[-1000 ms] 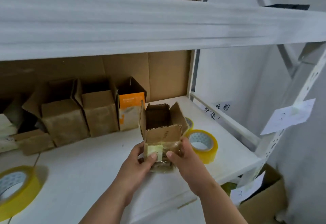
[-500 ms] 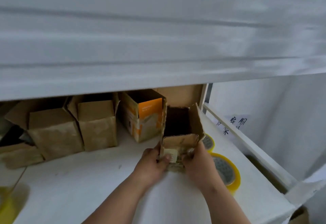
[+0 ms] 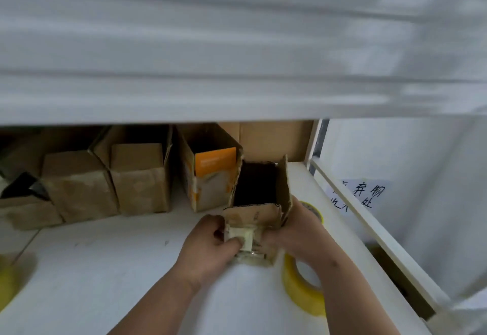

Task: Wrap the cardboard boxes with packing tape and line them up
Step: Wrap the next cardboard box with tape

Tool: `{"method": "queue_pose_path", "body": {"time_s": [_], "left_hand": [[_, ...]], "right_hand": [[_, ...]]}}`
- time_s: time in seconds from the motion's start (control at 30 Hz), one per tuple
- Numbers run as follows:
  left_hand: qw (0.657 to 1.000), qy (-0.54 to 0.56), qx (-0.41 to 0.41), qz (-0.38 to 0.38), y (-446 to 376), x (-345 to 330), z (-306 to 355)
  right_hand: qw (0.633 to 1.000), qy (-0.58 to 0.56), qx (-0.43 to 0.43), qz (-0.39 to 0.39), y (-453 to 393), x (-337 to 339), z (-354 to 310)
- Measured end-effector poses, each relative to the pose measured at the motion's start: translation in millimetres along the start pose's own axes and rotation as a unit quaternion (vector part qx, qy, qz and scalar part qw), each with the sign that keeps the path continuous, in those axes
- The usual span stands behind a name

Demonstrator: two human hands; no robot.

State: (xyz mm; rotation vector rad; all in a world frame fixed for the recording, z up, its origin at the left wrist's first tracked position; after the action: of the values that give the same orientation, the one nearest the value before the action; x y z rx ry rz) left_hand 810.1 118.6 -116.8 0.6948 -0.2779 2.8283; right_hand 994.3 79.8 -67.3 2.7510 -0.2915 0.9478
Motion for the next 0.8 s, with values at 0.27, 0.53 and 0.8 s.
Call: {"method": "queue_pose_path", "body": {"time_s": [0.27,0.53,0.8], "left_hand": [[0.970,-0.092,-0.159,0.162,35,-5,-5],[0.936,-0.126,-0.256,0.205,43,-22,19],[0.934,-0.158,-0.249,0.203,17,-28,35]], "right_hand": [[0.990,-0.095,0.059,-0.088,3,6,11],[0.980,-0.156,0.097,-0.078,14,37,26],[0.975,-0.193,0.110,-0.023,6,45,25]]}}
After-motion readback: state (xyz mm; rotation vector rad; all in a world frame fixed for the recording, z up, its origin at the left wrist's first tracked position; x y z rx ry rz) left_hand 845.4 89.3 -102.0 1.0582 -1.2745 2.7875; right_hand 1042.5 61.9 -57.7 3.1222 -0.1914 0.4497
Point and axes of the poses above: each hand's wrist, its own y-axis away from the middle knuckle, its own x-axis out of the back of the hand, z = x × y, the point moved 2 cm from there along -y, towards the middle knuckle, and after that the axes turned 6 degrees about -x, right-handed, at the moved point
